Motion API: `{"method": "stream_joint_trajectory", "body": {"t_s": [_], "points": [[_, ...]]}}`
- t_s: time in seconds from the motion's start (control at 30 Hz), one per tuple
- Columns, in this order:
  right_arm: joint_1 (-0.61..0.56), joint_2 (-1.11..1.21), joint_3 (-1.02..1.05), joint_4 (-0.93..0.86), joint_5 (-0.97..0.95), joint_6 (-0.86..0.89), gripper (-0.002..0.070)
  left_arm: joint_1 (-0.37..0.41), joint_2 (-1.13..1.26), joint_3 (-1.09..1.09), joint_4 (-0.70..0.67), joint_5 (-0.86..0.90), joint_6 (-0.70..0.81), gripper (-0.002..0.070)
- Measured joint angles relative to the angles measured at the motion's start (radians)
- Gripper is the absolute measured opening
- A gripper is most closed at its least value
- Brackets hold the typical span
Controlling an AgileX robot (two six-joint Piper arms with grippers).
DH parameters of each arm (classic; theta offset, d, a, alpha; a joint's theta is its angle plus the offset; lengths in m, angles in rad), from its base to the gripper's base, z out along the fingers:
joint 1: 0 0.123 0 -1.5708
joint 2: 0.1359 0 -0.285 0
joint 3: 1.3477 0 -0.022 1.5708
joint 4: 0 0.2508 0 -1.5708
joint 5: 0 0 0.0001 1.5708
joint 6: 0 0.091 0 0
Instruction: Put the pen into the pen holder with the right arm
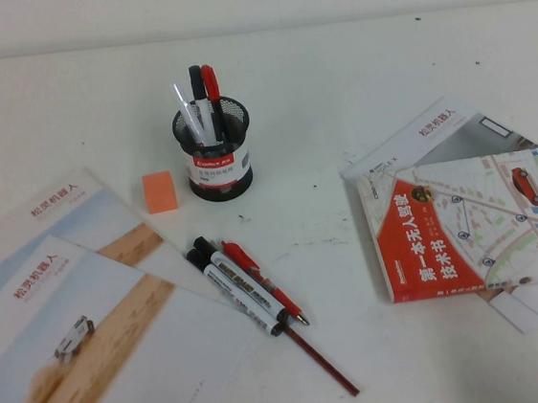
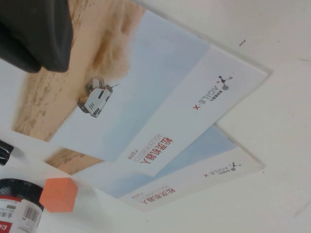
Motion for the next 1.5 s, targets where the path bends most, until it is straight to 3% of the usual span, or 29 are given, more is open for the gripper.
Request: {"method": "stream_joint_trajectory", "body": {"t_s": [0.13,0.3,0.57,0.87,1.0,1.17,1.27,1.37,1.5], "points": [[0.000,0.054,-0.150,-0.062,0.135,-0.165,-0.0020,0.000,0.000,0.000,0.000,0.000,0.000,-0.0001],[0.000,0.310,-0.405,-0.257,0.284,-0.287,-0.0020,0.000,0.000,0.000,0.000,0.000,0.000,-0.0001],[0.005,0.732,-0.688,-0.548,0.506,-0.280,-0.0020,0.000,0.000,0.000,0.000,0.000,0.000,-0.0001],[0.284,1.249,-1.075,-0.847,0.781,-0.097,-0.0009,0.000,0.000,0.000,0.000,0.000,0.000,-0.0001],[0.389,1.496,-1.227,-0.872,0.918,-0.088,0.0063,0.000,0.000,0.000,0.000,0.000,0.000,-0.0001],[0.503,1.732,-1.434,-0.961,0.967,-0.081,0.0290,0.000,0.000,0.000,0.000,0.000,0.000,-0.0001],[0.548,1.818,-1.551,-1.007,0.970,-0.078,0.0391,0.000,0.000,0.000,0.000,0.000,0.000,-0.0001],[0.579,1.887,-1.651,-1.021,0.973,-0.071,0.0417,0.000,0.000,0.000,0.000,0.000,0.000,-0.0001],[0.600,1.969,-1.742,-1.014,0.974,-0.046,0.0391,0.000,0.000,0.000,0.000,0.000,0.000,-0.0001]]}}
